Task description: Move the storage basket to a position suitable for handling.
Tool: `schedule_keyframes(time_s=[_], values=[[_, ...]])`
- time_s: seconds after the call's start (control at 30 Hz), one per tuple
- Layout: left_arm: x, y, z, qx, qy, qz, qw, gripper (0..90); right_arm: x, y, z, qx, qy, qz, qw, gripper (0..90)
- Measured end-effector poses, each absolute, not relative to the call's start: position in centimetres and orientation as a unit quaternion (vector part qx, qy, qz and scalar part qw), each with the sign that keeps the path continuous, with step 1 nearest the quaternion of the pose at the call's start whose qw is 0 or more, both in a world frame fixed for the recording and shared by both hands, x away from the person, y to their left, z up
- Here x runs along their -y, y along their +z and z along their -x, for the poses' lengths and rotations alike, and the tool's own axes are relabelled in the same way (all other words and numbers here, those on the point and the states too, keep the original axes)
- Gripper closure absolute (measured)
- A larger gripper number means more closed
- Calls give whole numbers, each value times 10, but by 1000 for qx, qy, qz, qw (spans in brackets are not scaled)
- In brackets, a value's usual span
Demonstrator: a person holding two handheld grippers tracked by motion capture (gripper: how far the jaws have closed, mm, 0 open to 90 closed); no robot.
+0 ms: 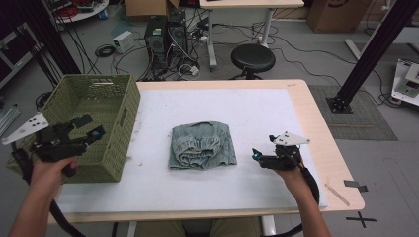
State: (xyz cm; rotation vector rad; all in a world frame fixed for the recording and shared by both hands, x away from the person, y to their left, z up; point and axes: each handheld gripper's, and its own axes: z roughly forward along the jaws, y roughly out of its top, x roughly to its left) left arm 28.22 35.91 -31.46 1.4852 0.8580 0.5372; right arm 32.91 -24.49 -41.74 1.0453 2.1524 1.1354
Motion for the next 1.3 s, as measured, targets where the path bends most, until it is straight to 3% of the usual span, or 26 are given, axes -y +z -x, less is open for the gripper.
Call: schedule_keyframes(time_s=[0.6, 1.3], values=[[-457, -319, -262, -443, 289, -632, 566, 252, 244, -419, -327, -790, 412, -384, 242, 204], [-524, -345, -261, -535, 314, -627, 472, 313, 237, -420, -326, -799, 401, -374, 246, 204]])
